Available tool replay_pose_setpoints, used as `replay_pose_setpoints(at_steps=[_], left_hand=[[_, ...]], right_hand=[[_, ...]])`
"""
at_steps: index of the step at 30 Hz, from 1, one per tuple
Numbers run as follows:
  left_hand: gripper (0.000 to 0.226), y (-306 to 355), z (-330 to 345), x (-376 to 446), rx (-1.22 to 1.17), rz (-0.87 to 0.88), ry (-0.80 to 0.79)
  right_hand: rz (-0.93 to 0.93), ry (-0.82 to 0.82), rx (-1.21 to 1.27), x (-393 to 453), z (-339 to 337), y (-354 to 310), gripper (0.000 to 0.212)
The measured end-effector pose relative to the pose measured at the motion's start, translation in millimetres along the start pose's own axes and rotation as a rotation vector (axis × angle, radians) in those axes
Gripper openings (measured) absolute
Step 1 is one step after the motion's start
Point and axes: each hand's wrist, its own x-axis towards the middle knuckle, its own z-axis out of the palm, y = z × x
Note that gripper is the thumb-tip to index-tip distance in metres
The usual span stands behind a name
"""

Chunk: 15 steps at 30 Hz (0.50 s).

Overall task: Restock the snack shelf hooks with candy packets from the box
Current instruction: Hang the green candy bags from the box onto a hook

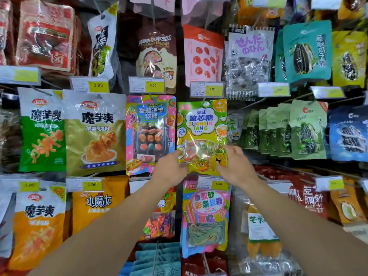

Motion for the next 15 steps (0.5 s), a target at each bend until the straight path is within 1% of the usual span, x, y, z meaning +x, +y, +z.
replay_pose_setpoints(at_steps=[4,7,9,10,11,13,15], left_hand=[[0.061,-4.9,-7.9,-3.4,-0.023,-0.002,-0.041],[0.059,-5.0,-10.6,-2.3,-0.003,-0.007,-0.089],[0.059,-1.7,-9.4,-0.2,0.024,0.019,-0.129],[0.059,0.2,-8.1,1.1,0.029,0.039,-0.151],[0.06,2.6,-6.3,1.6,0.028,0.061,-0.172],[0.061,6.1,-0.6,4.2,0.034,0.117,-0.193],[0.06,5.9,6.3,6.9,0.045,0.163,-0.178]], right_hand=[[0.05,0.001,-0.021,-10.8,-2.2,-9.8,0.07],[0.154,0.009,0.033,-10.5,0.9,-8.5,0.069],[0.237,0.011,0.06,-4.9,1.3,-4.3,0.063],[0.267,0.012,0.071,-1.2,0.9,-3.6,0.056],[0.279,0.016,0.089,2.2,1.1,-2.2,0.045],[0.269,0.04,0.081,9.9,1.7,0.4,0.01],[0.269,0.048,0.069,17.0,5.7,7.0,0.027]])
